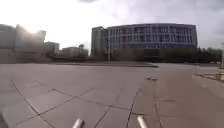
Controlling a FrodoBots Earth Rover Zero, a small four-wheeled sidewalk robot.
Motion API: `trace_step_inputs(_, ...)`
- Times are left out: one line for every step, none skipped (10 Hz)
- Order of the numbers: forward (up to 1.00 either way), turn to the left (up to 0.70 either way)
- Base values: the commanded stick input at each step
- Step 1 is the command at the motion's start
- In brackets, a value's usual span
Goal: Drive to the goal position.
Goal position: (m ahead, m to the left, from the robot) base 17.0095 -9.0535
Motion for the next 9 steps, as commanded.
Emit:
trace_step_inputs(1.0, 0.0)
trace_step_inputs(1.0, 0.0)
trace_step_inputs(1.0, 0.0)
trace_step_inputs(1.0, 0.0)
trace_step_inputs(1.0, 0.0)
trace_step_inputs(1.0, 0.0)
trace_step_inputs(1.0, 0.0)
trace_step_inputs(1.0, 0.0)
trace_step_inputs(1.0, -0.18)
